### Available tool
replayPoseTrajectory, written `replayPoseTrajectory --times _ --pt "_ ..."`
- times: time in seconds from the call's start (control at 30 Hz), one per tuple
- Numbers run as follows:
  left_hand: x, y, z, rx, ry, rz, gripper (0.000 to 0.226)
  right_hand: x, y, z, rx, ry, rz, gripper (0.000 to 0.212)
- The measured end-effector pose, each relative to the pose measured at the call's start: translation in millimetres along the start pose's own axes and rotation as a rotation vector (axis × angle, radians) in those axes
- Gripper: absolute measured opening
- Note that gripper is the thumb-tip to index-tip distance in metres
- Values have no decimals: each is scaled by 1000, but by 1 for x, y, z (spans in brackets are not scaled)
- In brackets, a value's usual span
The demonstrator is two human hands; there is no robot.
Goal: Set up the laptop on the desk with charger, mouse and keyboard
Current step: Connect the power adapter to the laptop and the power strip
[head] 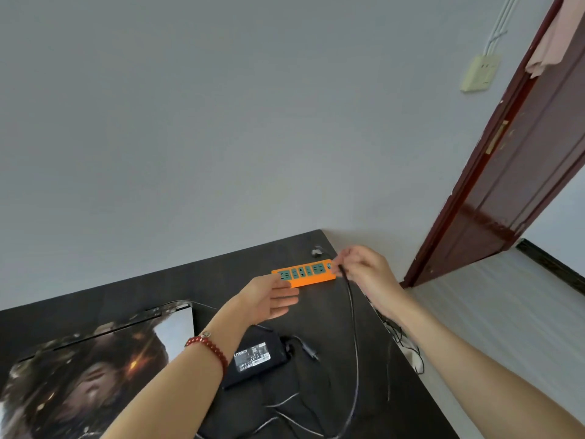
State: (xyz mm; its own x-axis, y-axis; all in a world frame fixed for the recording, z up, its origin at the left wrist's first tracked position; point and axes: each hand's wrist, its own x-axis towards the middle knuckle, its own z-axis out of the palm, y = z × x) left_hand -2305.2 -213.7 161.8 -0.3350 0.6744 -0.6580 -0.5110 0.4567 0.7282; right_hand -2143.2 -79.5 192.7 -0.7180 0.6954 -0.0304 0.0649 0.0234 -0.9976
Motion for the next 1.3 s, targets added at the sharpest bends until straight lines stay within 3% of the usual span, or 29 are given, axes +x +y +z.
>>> replayPoseTrajectory --times 0.1,0.23,0.27,0.4,0.57,0.67,0.77,0.9,0.97,1.03,1.1,1.2,1.3 --pt "16 5 22 -145 -47 -67 43 -9 8 5 266 -147 148 23" --pt "33 3 42 -632 1 -46 25 -20 26 0 177 -303 296 18" --pt "36 1 44 -663 27 -37 22 -19 29 -2 147 -308 334 16" --pt "30 -8 38 -326 -11 -7 29 -8 46 -6 -174 -167 375 18" --pt "16 0 15 286 70 314 32 29 58 -1 -659 24 -12 51" --pt "8 5 2 435 99 470 31 57 60 12 -1024 13 -202 73" --pt "3 10 -11 547 114 558 31 80 58 22 -1230 98 -302 71" --pt "7 17 -34 721 126 618 29 115 49 34 -1293 72 -477 40" --pt "15 23 -47 805 224 624 27 130 46 40 -1381 -70 -501 30" --pt "26 29 -62 849 359 623 27 140 52 50 -1381 -337 -401 28" --pt "39 37 -72 848 432 631 26 145 59 59 -1269 -507 -246 13" --pt "57 45 -75 741 458 648 24 153 69 67 -1089 -528 -124 2" --pt "76 39 -78 465 394 547 24 171 77 71 -884 -462 35 7"
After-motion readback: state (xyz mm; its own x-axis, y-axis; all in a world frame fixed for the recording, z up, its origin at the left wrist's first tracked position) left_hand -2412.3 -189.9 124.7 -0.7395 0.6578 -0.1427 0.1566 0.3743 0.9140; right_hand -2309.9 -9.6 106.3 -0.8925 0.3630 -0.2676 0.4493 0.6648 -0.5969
